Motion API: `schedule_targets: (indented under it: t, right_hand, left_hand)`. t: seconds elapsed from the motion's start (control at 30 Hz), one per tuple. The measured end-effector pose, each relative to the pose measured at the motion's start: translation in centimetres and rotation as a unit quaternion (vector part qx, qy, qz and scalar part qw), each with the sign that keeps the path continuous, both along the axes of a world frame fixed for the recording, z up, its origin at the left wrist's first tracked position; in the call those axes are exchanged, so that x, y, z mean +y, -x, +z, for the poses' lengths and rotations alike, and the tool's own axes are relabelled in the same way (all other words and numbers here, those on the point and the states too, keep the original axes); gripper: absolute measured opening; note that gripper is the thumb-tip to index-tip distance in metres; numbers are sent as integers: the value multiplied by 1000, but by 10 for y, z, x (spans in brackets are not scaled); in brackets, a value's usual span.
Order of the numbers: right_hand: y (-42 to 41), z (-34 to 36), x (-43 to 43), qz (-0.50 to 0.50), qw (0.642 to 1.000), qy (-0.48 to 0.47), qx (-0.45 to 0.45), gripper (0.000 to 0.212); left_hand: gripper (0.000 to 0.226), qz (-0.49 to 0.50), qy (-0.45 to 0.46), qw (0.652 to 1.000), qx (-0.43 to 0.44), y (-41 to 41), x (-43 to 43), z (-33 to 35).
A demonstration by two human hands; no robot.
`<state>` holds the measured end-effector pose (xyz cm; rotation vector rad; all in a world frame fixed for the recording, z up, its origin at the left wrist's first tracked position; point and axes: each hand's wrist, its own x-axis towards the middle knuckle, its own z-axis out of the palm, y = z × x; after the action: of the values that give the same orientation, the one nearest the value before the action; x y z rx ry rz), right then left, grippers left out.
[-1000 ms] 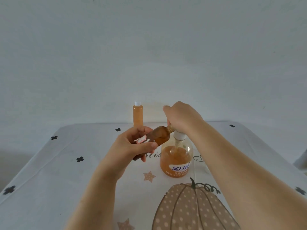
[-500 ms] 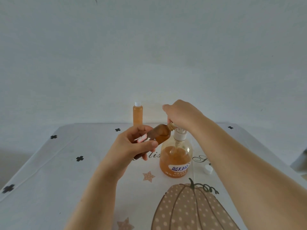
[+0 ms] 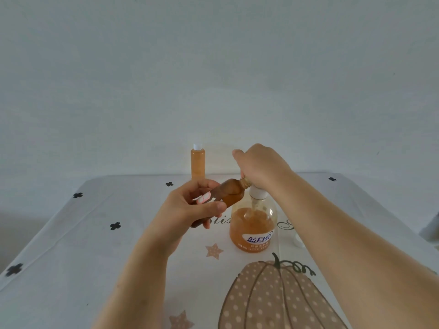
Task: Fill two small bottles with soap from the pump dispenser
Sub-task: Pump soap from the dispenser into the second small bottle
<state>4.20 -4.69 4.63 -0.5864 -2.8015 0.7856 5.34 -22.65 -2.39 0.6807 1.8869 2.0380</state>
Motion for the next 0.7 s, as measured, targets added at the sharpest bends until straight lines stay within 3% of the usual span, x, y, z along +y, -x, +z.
schedule_targets:
  t: [0.4, 0.7]
  right_hand:
    - [-7, 22, -3, 35, 997, -24, -66, 33]
    - [2, 3, 0, 8, 1000, -12, -14, 41]
  left_hand:
    - [36, -7, -40, 999, 10, -6, 1, 4]
    - [37, 0, 0, 1000, 4, -4, 1, 5]
